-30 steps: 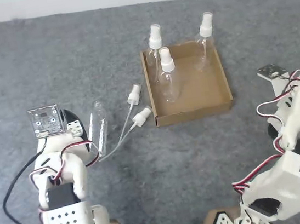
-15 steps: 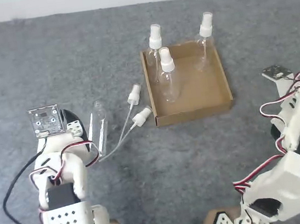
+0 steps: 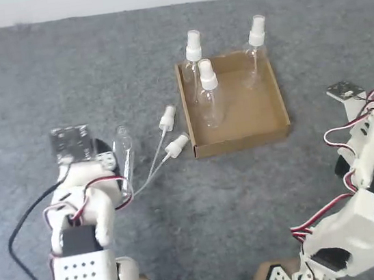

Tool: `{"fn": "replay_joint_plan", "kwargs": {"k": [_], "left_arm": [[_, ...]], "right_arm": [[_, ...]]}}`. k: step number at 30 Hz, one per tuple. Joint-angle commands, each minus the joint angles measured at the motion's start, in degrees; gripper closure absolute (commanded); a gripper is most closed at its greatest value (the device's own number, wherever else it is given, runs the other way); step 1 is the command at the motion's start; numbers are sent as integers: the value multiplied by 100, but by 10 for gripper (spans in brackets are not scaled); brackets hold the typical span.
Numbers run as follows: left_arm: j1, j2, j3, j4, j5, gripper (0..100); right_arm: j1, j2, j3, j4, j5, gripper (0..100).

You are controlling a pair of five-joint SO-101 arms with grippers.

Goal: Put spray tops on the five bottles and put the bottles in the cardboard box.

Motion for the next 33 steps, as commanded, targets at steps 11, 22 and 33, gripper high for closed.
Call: {"fn": "replay_joint_plan", "kwargs": {"k": [11, 22, 33], "left_arm": [[985, 4668, -3415, 501, -721, 829], [1178, 7719, -5877, 501, -826, 822], [1371, 9451, -7134, 527, -800, 822]], "right_arm": [[57, -84, -26, -48, -44, 954], [57, -84, -26, -48, -44, 954], [57, -84, -26, -48, -44, 954]]}}
